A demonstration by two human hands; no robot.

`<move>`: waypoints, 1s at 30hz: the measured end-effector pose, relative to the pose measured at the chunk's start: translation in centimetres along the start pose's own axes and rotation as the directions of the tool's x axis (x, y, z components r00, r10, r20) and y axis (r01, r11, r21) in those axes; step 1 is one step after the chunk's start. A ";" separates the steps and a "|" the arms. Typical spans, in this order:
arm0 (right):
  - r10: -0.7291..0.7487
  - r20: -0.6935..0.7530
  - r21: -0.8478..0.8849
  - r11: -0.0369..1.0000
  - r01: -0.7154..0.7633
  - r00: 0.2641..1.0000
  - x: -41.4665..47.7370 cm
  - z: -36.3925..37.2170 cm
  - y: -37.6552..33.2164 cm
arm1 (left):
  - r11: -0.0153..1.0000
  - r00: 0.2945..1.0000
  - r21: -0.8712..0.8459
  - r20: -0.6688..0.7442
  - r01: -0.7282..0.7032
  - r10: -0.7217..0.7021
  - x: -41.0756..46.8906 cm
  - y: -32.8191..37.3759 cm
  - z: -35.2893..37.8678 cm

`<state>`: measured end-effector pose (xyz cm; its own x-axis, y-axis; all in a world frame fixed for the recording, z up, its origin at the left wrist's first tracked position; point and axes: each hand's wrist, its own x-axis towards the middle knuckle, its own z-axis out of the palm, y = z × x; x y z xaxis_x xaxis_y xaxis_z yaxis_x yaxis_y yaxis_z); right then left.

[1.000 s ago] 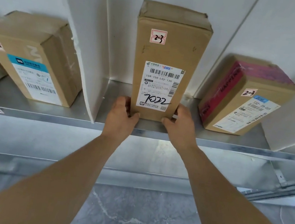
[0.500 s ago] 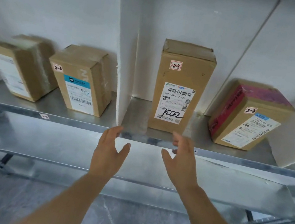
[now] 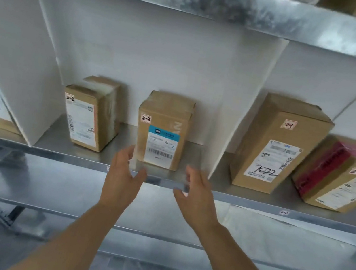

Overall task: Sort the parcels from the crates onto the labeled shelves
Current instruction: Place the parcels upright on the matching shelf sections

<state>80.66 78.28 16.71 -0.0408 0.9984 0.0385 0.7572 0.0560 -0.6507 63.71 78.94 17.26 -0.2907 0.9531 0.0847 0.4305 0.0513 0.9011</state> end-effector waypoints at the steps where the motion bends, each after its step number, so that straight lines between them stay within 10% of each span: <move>1: 0.020 0.002 -0.002 1.000 -0.020 1.000 0.8 0.6 -0.8 | 1.000 1.000 -0.016 0.010 -0.005 0.006 0.9 -0.4 -0.8; 30: 0.210 -0.185 0.241 0.957 -0.163 0.960 7.5 4.9 0.5 | 0.999 0.974 0.053 0.225 -0.008 -0.004 8.1 -4.7 1.1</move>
<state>77.53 85.79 12.96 0.2399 0.9700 0.0405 0.5738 -0.1081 -0.8118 60.30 86.79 13.24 -0.0933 0.9955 -0.0169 0.4772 0.0596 0.8768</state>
